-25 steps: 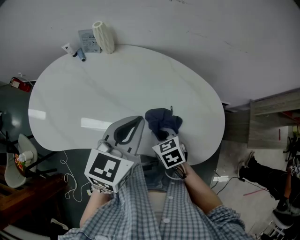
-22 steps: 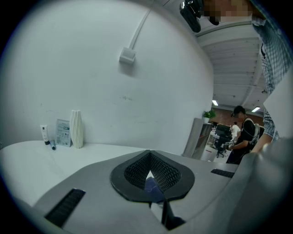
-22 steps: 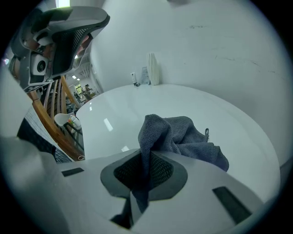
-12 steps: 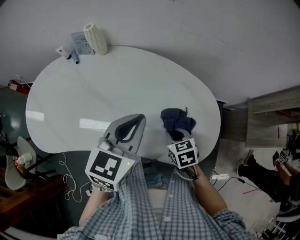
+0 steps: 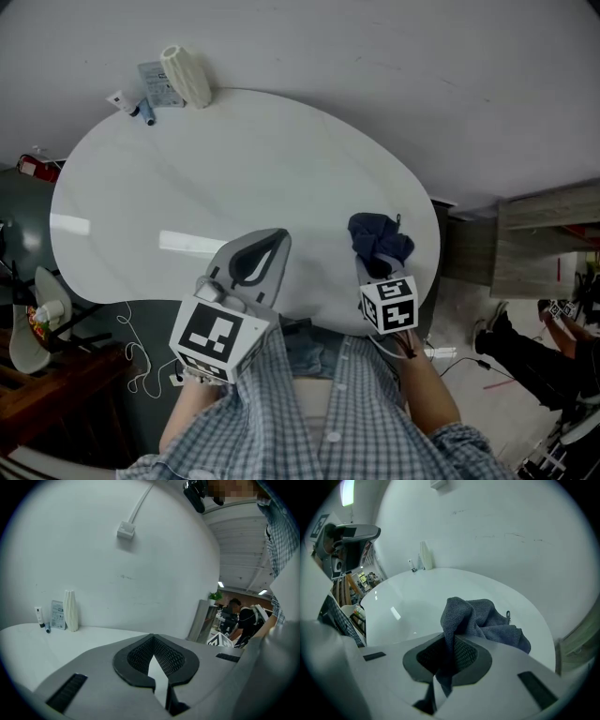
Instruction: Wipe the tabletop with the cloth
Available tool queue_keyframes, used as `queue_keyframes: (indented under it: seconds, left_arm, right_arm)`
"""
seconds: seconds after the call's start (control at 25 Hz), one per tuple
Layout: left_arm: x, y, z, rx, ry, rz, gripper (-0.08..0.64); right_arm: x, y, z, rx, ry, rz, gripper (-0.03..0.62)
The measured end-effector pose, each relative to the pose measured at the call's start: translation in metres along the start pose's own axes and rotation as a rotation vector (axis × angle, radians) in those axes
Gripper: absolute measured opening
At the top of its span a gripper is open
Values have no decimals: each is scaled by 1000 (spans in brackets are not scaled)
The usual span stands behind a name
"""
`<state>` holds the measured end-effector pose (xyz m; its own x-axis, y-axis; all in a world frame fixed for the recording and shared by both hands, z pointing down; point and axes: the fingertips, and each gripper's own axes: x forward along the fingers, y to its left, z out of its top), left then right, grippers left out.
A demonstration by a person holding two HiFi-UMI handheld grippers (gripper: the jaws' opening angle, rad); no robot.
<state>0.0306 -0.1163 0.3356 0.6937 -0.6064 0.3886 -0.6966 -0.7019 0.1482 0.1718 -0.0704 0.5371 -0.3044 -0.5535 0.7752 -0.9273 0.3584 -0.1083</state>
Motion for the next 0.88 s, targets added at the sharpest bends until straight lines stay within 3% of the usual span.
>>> queue_keyframes:
  seconds: [0.24,0.48,0.88]
  left_arm:
    - [5,-1,0,-9,1,18,6]
    - [6,-2,0,-19,5,37,6]
    - [1,-2,-4,-27,6,65,6]
  right_arm:
    - [-6,-36,-3,26,3,-53,23]
    - [-15,-82,-6,128,-18,-144,23]
    - [-16,-137,2,151,-33,-241,23]
